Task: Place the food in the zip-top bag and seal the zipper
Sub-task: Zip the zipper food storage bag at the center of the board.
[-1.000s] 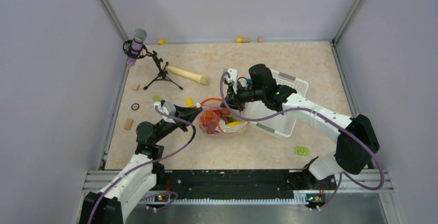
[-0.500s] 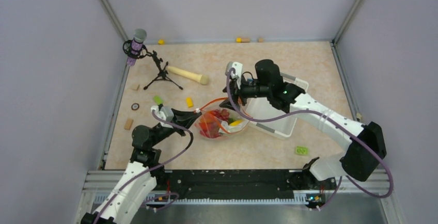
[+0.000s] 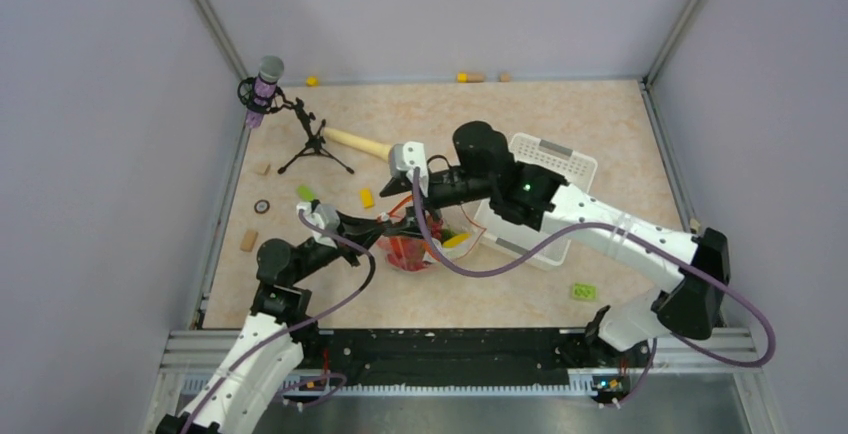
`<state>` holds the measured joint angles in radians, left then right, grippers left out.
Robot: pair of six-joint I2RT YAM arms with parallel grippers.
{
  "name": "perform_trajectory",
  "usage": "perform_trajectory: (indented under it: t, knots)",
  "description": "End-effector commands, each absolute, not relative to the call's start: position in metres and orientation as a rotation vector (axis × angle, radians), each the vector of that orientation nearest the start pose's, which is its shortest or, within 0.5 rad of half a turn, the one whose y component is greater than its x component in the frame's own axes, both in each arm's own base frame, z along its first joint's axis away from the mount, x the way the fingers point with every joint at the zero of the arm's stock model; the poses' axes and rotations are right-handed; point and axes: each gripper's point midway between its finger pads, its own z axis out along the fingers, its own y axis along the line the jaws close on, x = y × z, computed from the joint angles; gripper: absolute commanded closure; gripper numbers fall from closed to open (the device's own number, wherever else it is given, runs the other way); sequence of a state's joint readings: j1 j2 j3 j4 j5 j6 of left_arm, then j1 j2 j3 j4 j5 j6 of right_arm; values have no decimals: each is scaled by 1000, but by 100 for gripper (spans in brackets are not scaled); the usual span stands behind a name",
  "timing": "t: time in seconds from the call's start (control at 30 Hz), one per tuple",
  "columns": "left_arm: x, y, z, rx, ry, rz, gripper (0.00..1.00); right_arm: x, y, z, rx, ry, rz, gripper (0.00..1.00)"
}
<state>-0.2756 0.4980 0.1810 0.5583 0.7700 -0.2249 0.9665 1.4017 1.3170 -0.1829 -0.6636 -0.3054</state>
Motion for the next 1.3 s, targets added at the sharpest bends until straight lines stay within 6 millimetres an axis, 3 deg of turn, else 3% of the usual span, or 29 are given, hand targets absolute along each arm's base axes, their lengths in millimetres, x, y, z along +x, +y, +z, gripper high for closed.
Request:
perform_trajectory:
  t: [0.0,0.27,0.47,0.57,1.27]
  knots:
    - [184,-190,244,751,1211,-914,100,173,424,316,-1561,1211,1019,32]
    - [178,-185,246,737,1180,-892,100,173,438,283,-1688,1292,990,49]
    - [178,-182,247,718,1169,-866,100,170,440,283,-1703,1284,996,73]
    - [177,-181,247,718,1162,-864,100,167,441,283,-1710,1275,999,80]
    - [178,-181,246,709,1170,-867,100,153,446,289,-1715,1271,1072,82]
